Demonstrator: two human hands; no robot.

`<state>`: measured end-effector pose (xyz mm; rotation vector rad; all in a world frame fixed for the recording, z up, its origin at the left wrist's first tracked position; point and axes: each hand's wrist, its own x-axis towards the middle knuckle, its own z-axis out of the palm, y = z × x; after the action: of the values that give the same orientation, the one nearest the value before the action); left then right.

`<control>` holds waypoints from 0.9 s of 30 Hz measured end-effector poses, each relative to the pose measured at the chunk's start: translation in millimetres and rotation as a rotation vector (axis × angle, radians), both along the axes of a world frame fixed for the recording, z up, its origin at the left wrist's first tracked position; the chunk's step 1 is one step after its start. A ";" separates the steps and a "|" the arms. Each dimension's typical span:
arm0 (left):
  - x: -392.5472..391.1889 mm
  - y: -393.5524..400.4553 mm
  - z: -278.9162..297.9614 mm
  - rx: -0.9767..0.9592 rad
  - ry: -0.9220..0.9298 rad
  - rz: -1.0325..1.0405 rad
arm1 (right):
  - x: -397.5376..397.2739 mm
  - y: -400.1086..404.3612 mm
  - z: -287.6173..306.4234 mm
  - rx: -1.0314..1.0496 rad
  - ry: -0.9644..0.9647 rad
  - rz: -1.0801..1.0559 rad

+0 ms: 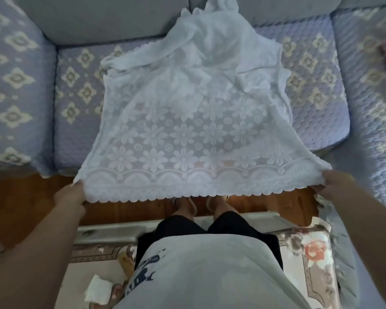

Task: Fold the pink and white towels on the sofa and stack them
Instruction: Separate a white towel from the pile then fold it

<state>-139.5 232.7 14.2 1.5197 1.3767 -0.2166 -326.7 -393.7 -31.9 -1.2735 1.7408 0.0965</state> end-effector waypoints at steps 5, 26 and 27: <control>-22.1 -38.0 16.0 0.215 -0.089 -0.144 | 16.3 44.4 54.2 -0.187 0.143 0.094; -32.2 -232.8 158.3 -0.575 -0.245 -0.463 | 123.3 258.7 205.3 0.069 -0.625 0.562; -31.9 -233.0 159.8 -0.565 -0.254 -0.463 | 123.5 260.3 206.1 0.079 -0.625 0.555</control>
<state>-171.4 -0.3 174.0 1.3013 0.6662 -0.6218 -203.2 -133.4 174.2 -1.4970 0.8256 0.0734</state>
